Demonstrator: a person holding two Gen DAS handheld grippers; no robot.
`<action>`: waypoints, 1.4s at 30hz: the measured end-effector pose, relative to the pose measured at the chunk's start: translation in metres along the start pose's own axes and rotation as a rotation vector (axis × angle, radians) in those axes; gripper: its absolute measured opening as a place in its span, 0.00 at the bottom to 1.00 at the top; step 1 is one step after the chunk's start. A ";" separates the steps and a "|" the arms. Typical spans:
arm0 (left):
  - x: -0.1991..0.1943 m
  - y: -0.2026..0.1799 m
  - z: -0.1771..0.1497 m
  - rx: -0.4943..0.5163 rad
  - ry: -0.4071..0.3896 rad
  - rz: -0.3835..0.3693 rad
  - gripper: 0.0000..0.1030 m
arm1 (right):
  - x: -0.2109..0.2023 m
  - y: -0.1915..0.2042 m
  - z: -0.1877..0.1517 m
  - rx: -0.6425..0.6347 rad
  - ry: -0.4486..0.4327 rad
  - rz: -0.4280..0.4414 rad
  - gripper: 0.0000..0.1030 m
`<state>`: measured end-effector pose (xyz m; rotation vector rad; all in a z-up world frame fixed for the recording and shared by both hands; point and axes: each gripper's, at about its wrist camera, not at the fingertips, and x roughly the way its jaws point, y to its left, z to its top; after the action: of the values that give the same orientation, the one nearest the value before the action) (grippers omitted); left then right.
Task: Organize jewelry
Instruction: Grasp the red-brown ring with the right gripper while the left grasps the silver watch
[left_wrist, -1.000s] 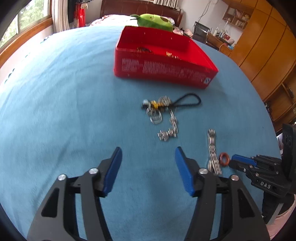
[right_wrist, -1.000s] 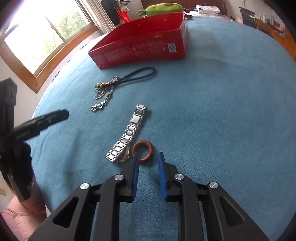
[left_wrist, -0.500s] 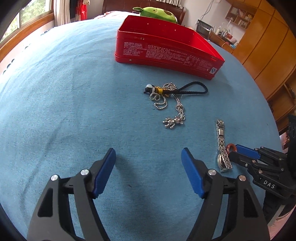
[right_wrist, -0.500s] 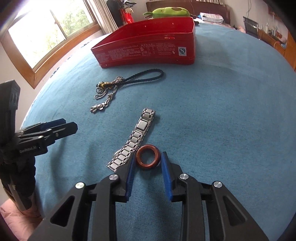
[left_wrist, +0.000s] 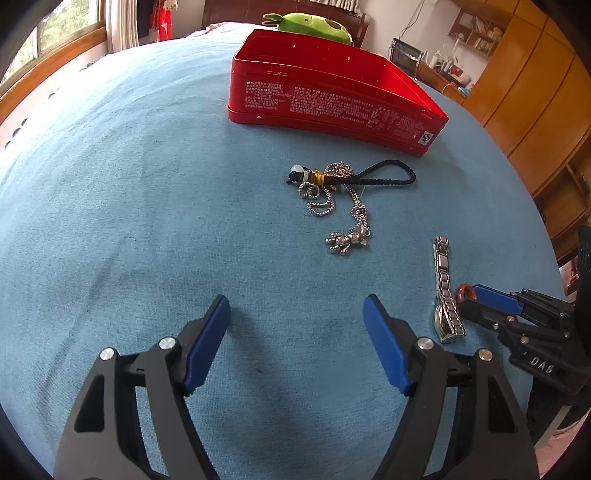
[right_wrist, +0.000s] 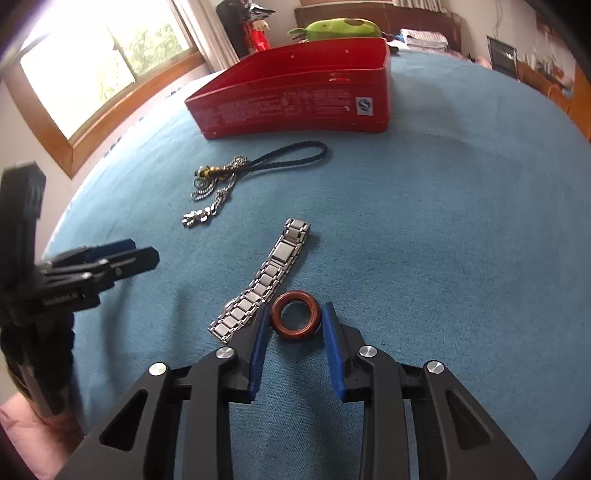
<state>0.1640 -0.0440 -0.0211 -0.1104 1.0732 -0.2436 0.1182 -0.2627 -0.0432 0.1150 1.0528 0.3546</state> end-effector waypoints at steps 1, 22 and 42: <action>0.000 0.000 0.000 0.002 -0.001 0.001 0.72 | -0.002 -0.003 0.000 0.012 -0.002 0.008 0.28; 0.027 -0.117 -0.005 0.179 0.102 -0.041 0.61 | -0.038 -0.059 -0.017 0.108 -0.061 -0.042 0.28; 0.044 -0.154 -0.013 0.252 0.114 -0.018 0.30 | -0.038 -0.065 -0.016 0.116 -0.065 -0.008 0.28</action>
<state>0.1506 -0.2036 -0.0328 0.1206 1.1457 -0.4030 0.1024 -0.3376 -0.0369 0.2247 1.0087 0.2808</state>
